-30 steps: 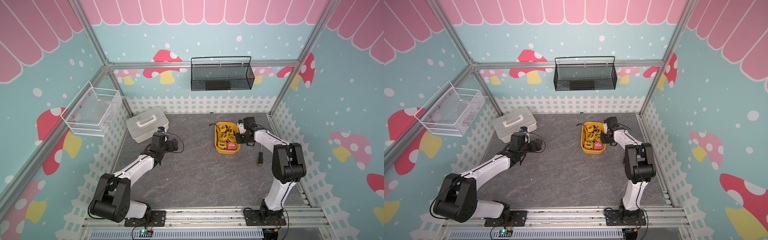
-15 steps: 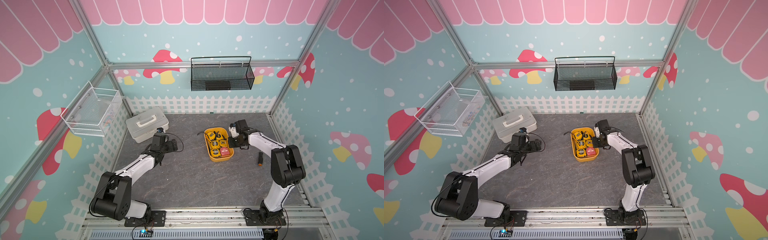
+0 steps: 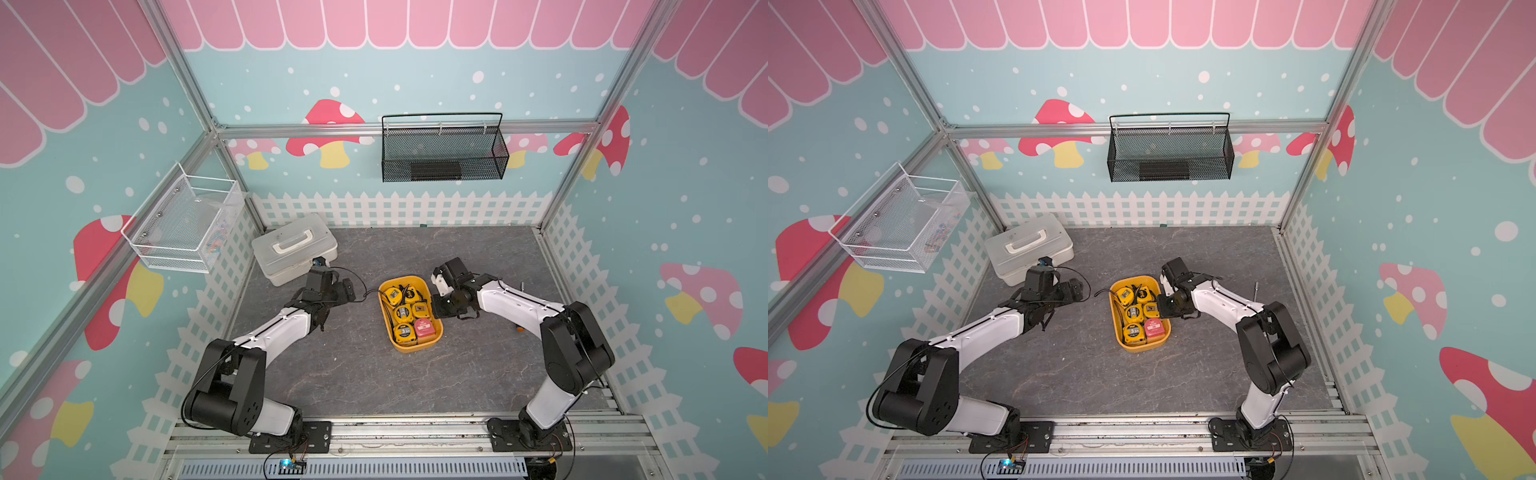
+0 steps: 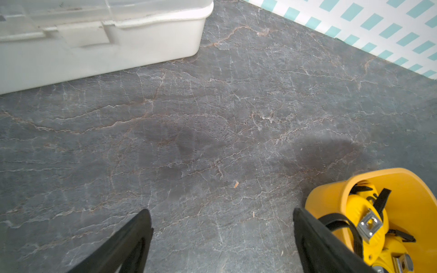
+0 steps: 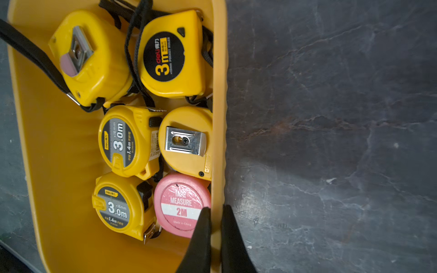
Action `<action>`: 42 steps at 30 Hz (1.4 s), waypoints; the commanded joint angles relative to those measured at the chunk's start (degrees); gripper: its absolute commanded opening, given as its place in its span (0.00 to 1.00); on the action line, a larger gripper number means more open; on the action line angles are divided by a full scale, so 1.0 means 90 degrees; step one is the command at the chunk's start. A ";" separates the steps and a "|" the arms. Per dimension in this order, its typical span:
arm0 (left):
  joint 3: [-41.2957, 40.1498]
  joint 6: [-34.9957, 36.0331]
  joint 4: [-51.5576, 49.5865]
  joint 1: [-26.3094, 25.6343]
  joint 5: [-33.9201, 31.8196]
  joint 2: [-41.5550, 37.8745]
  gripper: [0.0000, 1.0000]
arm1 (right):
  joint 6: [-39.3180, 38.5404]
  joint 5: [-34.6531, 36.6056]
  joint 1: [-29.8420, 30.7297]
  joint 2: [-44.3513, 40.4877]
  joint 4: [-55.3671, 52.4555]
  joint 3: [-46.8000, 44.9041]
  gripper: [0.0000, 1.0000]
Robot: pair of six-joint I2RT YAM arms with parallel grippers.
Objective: Take the tape measure out of the storage box
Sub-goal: Move the storage box to the center of the board.
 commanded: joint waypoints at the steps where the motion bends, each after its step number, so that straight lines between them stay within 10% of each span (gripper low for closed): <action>1: 0.0135 -0.0099 -0.0073 -0.0039 -0.0086 0.0000 0.93 | 0.0311 -0.0113 0.0129 -0.0163 -0.0352 -0.0066 0.09; 42: 0.0666 0.0307 -0.0572 -0.0165 -0.0073 0.0227 0.94 | -0.0097 -0.0533 0.1225 -0.0600 -0.1585 0.0208 0.27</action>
